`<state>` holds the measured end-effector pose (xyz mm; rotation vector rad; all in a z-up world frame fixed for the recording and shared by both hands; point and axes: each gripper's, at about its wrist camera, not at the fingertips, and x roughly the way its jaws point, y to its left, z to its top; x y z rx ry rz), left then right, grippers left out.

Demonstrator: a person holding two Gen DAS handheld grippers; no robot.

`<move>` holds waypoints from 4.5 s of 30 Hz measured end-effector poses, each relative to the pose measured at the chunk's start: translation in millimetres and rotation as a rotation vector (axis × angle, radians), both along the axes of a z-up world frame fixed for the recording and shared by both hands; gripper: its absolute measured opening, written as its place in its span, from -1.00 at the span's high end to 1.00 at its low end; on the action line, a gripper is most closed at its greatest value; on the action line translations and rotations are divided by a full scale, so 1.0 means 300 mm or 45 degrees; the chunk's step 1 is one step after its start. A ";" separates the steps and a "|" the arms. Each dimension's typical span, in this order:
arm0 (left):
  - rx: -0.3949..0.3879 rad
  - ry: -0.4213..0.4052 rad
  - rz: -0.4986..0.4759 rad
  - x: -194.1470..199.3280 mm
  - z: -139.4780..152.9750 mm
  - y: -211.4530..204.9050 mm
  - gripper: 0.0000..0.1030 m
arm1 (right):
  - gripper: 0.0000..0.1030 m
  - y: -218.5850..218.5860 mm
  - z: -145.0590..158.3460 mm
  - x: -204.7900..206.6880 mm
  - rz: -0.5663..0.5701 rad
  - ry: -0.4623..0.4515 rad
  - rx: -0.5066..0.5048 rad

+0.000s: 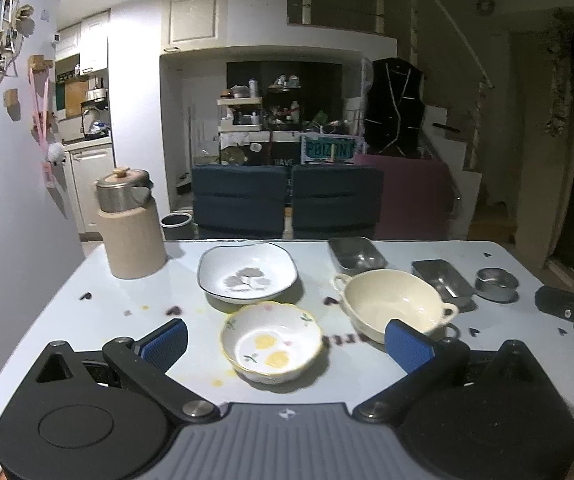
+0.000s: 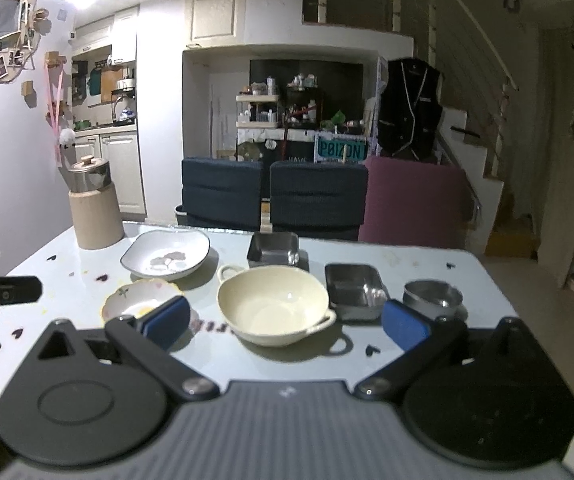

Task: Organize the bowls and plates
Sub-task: 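Move the left gripper to the white ginkgo plate while the right gripper approaches its rim, then close the left gripper on the plate rim while the right gripper grips the rim too, then lift the white plate with both grippers and carry it beside the yellow-rimmed bowl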

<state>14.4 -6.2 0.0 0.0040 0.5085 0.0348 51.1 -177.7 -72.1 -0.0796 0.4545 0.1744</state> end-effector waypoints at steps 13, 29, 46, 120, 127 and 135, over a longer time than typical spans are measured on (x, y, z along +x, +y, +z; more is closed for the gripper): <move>0.015 0.026 0.015 0.169 -0.007 0.165 -1.00 | -1.00 0.067 0.019 0.140 0.148 -0.038 -0.084; 0.005 0.026 0.020 0.567 -0.104 0.324 -1.00 | -1.00 0.185 -0.001 0.539 0.274 0.056 0.028; -0.334 0.066 0.131 0.973 -0.356 0.569 -1.00 | -1.00 0.314 -0.159 1.021 0.253 0.305 0.356; -0.469 0.171 -0.149 0.623 -0.075 0.328 0.80 | 0.74 0.111 -0.108 0.881 0.346 0.562 0.430; -0.385 0.254 -0.247 0.419 -0.023 0.207 0.80 | 0.75 -0.059 -0.063 0.656 0.296 0.572 0.534; -0.445 0.425 -0.278 0.316 -0.212 0.174 0.79 | 0.75 -0.145 -0.146 0.496 0.271 0.671 0.531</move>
